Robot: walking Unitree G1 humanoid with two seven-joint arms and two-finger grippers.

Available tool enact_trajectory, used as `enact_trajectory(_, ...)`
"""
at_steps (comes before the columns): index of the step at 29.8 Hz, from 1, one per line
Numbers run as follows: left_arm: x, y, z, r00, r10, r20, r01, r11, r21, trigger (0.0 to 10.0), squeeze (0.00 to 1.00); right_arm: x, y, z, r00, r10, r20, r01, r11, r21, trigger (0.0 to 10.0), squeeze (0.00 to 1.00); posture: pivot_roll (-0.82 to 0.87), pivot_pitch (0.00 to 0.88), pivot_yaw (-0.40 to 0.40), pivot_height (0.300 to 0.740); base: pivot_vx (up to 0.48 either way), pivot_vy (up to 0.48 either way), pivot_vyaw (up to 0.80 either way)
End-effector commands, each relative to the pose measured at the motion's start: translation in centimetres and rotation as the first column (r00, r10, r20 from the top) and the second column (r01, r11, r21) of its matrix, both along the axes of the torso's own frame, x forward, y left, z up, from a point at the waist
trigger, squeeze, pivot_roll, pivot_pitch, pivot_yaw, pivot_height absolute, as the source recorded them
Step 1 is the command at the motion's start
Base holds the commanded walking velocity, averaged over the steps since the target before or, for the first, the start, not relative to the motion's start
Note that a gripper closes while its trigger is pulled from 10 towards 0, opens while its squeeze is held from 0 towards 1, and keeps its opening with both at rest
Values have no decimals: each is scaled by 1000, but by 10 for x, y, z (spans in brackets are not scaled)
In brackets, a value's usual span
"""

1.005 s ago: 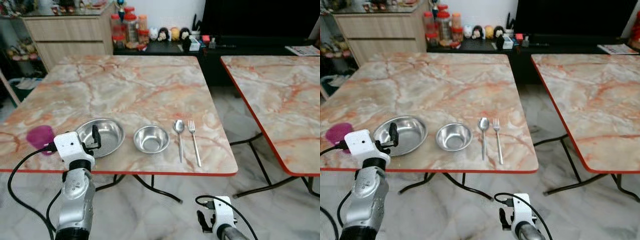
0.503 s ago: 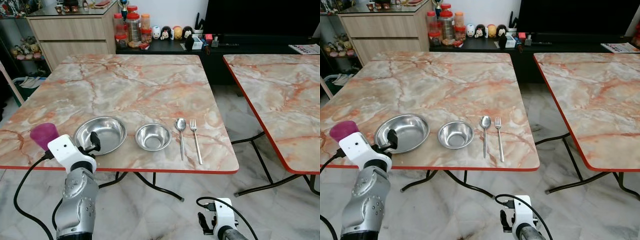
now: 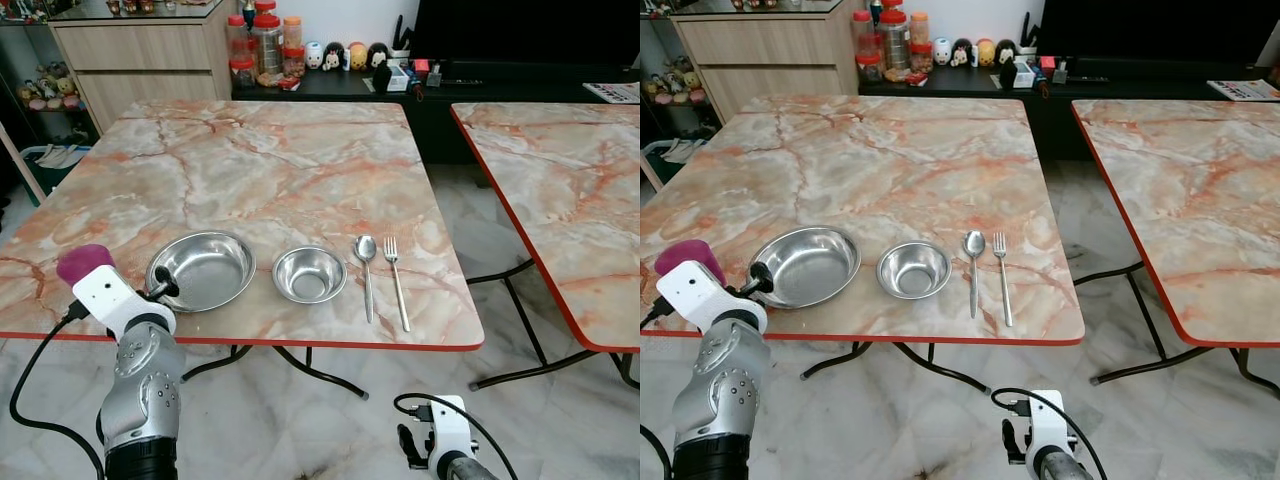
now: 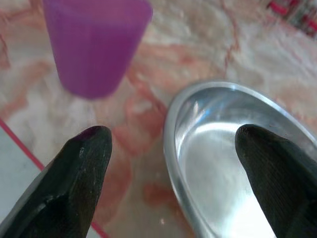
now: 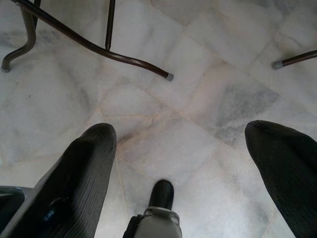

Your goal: Setting the table

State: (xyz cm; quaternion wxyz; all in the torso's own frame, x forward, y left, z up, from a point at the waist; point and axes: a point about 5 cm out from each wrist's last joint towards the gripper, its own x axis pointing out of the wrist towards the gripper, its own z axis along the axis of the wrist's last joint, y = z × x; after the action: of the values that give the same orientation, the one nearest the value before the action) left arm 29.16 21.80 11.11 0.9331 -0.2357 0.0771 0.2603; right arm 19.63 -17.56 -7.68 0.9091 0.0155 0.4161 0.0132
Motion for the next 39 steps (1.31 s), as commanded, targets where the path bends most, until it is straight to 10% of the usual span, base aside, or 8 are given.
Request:
enact_trajectory(1, 2, -6, -4, 999, -36, -33, 35, 999, -15, 10000, 0, 2, 0, 1, 1000, -2, 2, 2, 1000, 1, 10000, 0, 94, 16, -10, 732, 0, 0, 0)
enact_trajectory(21, 15, -18, -14, 998, -16, -57, 7, 986, -167, 9804, 0, 1, -5, 1, 1000, -5, 2, 5, 1000, -6, 10000, 0, 71, 0, -10, 732, 0, 0, 0)
enact_trajectory(22, 15, -18, -14, 998, -12, -59, 2, 987, -164, 3020, 0, 2, -6, 1, 1000, -5, 2, 5, 1000, -7, 10000, 0, 69, 0, -9, 732, 0, 0, 0)
enact_trajectory(24, 15, -18, -15, 998, -8, -61, -2, 987, -162, 3020, 0, 2, -6, 1, 1000, -5, 2, 5, 1000, -7, 10000, 0, 69, 0, -10, 732, 0, 0, 0)
enact_trajectory(25, 15, -19, -15, 998, -7, -61, -3, 987, -163, 0, 0, 2, -6, 1, 1000, -4, 2, 4, 1000, -8, 10000, 0, 70, 0, -11, 732, 0, 0, 0)
enact_trajectory(39, 15, -15, -20, 996, 32, -79, -46, 981, -186, 0, 0, 2, -3, 1, 1000, 20, -4, -20, 1000, -6, 10000, 0, 75, 0, -16, 732, 0, 0, 0)
